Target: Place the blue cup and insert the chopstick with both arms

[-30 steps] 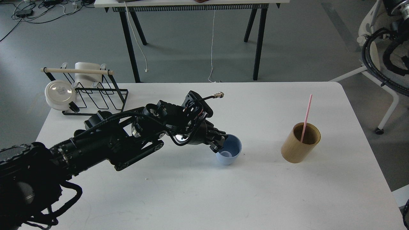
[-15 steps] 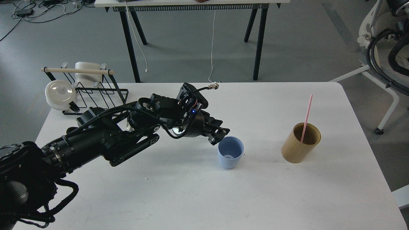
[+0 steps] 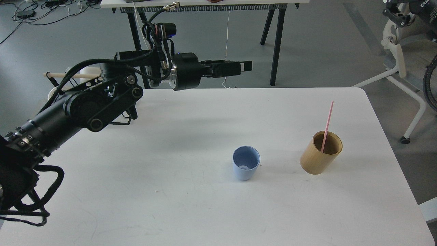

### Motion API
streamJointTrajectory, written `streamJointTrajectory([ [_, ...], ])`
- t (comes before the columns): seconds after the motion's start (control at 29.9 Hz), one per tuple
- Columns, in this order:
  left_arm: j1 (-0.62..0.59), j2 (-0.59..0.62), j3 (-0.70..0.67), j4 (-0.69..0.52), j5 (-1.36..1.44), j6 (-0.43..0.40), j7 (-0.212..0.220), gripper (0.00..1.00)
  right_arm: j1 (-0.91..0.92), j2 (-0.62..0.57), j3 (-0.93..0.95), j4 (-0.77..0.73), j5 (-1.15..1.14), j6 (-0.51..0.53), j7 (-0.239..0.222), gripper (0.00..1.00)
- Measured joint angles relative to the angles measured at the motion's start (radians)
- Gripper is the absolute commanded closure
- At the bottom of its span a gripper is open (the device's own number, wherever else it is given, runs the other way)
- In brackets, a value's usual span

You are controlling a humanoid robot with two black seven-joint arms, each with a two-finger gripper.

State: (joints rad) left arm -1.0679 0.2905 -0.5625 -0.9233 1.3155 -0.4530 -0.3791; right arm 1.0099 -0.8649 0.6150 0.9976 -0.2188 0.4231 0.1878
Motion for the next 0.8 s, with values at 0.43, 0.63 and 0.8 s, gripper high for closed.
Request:
streamJointTrajectory([
  [0.43, -0.030, 0.009, -0.001, 0.354, -1.091, -0.035, -0.002, 0.01, -0.001, -0.157, -0.162, 0.369, -0.614, -0.161, 0.003, 0.03],
  [0.63, 0.001, 0.055, 0.001, 0.398, -1.380, -0.036, -0.001, 0.01, -0.001, -0.185, -0.270, 0.424, -0.940, -0.253, 0.001, 0.03],
  [0.8, 0.040, 0.093, -0.033, 0.401, -1.498, -0.036, 0.006, 0.01, -0.001, -0.204, -0.327, 0.427, -1.025, -0.285, 0.002, 0.04],
])
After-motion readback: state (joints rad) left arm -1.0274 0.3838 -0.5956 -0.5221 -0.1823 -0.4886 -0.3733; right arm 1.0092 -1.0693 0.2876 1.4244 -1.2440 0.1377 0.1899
